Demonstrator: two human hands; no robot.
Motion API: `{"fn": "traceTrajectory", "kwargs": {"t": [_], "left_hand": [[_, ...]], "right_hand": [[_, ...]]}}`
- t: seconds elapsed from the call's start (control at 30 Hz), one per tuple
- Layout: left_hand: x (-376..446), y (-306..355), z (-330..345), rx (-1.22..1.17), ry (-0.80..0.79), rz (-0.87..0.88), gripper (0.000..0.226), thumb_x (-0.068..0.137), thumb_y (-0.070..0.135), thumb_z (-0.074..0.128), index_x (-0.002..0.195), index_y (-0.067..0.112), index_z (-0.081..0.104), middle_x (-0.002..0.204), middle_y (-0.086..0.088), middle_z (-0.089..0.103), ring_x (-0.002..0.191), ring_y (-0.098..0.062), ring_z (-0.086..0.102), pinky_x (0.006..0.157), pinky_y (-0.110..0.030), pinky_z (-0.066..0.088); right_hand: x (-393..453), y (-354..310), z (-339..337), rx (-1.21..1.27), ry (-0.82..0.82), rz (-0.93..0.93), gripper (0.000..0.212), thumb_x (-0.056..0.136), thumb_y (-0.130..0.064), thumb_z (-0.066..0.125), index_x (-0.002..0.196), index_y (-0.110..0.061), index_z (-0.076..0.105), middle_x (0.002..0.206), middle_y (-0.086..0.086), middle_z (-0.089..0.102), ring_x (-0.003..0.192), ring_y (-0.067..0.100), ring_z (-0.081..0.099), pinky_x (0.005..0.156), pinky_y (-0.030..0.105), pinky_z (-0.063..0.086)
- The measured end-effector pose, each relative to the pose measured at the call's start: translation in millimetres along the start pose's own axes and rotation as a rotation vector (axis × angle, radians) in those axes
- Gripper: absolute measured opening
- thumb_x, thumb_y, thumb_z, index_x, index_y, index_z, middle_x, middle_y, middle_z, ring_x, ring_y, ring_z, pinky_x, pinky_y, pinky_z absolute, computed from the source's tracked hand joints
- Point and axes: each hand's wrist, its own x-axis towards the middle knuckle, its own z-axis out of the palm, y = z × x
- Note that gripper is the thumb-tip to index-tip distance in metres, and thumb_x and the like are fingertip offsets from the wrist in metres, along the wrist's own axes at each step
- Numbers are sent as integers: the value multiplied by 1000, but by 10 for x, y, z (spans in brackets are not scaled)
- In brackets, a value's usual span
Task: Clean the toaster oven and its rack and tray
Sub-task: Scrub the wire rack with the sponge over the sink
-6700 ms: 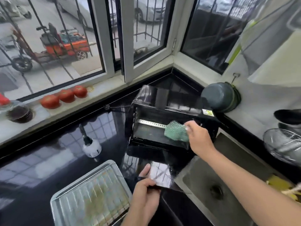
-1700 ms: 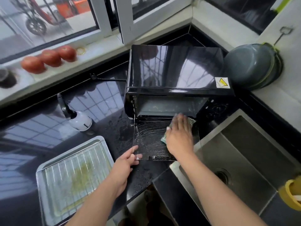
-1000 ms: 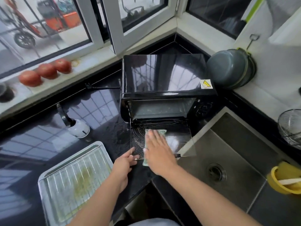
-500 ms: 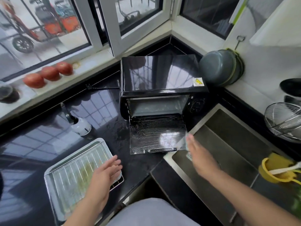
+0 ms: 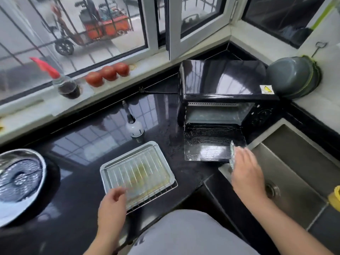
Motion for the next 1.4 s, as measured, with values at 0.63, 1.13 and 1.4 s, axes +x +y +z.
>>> {"fn": "traceTrajectory", "kwargs": {"t": [0.63,1.13,1.4], "left_hand": [[364,-727,-549,-339,-301,-279,11,98,16,66,99,5,64,74,-6,49,63,-22,49,69,-38,50],[-76,72,-584,-628,-650,-77,26,112,12,38,115,-4,59,95,-22,75,85,-32,75,77,-39,62],[-596,970,538,-440,-936,81,26,110,8,38,121,1,61,114,-19,75,79,-31,76,68,-36,64]], "right_hand": [[-872,-1106,300,951,-156,946,21,100,-25,41,99,-12,58,100,15,64,84,29,58,75,42,48],[-1043,-552,-454,1901,30,1245,37,103,-30,47,129,-6,59,123,21,67,117,36,63,104,48,46],[-595,193,-1397,1984,70,955,33,98,-16,47,125,0,56,126,25,64,114,39,63,104,54,46]]}}
